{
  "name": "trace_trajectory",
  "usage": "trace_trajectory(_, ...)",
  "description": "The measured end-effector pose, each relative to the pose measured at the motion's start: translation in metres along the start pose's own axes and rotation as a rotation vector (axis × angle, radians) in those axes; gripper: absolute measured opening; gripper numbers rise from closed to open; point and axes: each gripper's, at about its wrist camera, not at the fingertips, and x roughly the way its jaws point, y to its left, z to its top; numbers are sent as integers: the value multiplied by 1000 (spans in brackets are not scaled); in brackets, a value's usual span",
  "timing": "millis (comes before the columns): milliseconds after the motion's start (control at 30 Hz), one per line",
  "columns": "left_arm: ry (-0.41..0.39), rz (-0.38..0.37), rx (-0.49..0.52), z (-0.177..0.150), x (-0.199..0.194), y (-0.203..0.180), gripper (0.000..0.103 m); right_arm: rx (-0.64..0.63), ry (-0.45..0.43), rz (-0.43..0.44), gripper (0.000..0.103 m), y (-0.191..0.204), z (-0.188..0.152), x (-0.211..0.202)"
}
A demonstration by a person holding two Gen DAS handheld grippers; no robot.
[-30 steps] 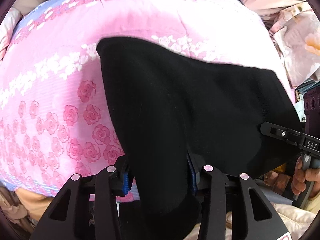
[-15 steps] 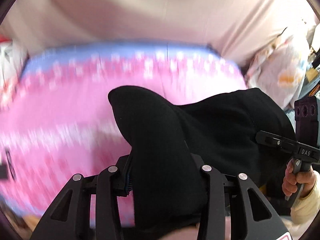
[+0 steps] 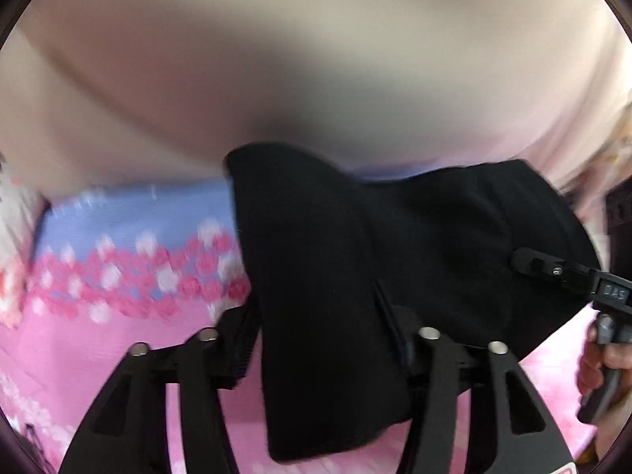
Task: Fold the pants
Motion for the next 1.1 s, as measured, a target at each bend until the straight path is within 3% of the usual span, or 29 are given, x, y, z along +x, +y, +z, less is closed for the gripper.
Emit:
trace_trajectory(33,47,43,-21,-10,37,10,58,63,-35,61,51,-16,-10,-2)
trace_trajectory(67,105,90,-32,-19,61,18,60,75,-78,67,53,-20,-16,-12)
trace_trajectory(100,137,72,-58,-27,73,26,61,75,-121,39,61,-21,-25,-26)
trace_trajectory(133,75,9,-110,-33,65,37,65,77,-155,10,66,-22,-34,-41)
trace_trajectory(167,53,4,-139,-35,53,45,67,87,-194,3,66,-24,-45,-60)
trace_trajectory(367,-4,154,-87,-50,-20,62,66,74,-262,-4,66,-9,-88,-127)
trace_trajectory(400,-5,173,-68,-52,-29,59,66,42,-265,-10,62,-1,-90,-131)
trace_trajectory(433,-8,200,-37,-56,-40,55,66,9,-268,-26,52,8,-90,-133)
trace_trajectory(467,-6,216,-8,-59,-47,50,67,-46,-257,-54,49,22,-90,-132)
trace_trajectory(533,7,251,32,-64,-56,38,67,-115,-237,-118,30,43,-86,-124)
trace_trajectory(567,15,259,50,-66,-59,30,67,-146,-221,-133,28,55,-78,-119)
trace_trajectory(733,9,269,107,-54,-56,-13,68,-292,-224,-258,28,101,-51,-87)
trace_trajectory(833,11,283,120,-36,-38,-29,77,-324,-212,-296,28,110,-41,-59)
trace_trajectory(967,22,319,137,-23,2,-41,82,-299,-141,-359,28,83,-33,-16)
trace_trajectory(1033,70,323,136,-27,30,-40,82,-283,-94,-370,27,66,-36,3)
trace_trajectory(1100,147,320,118,-36,60,-34,82,-300,-103,-356,28,64,-38,5)
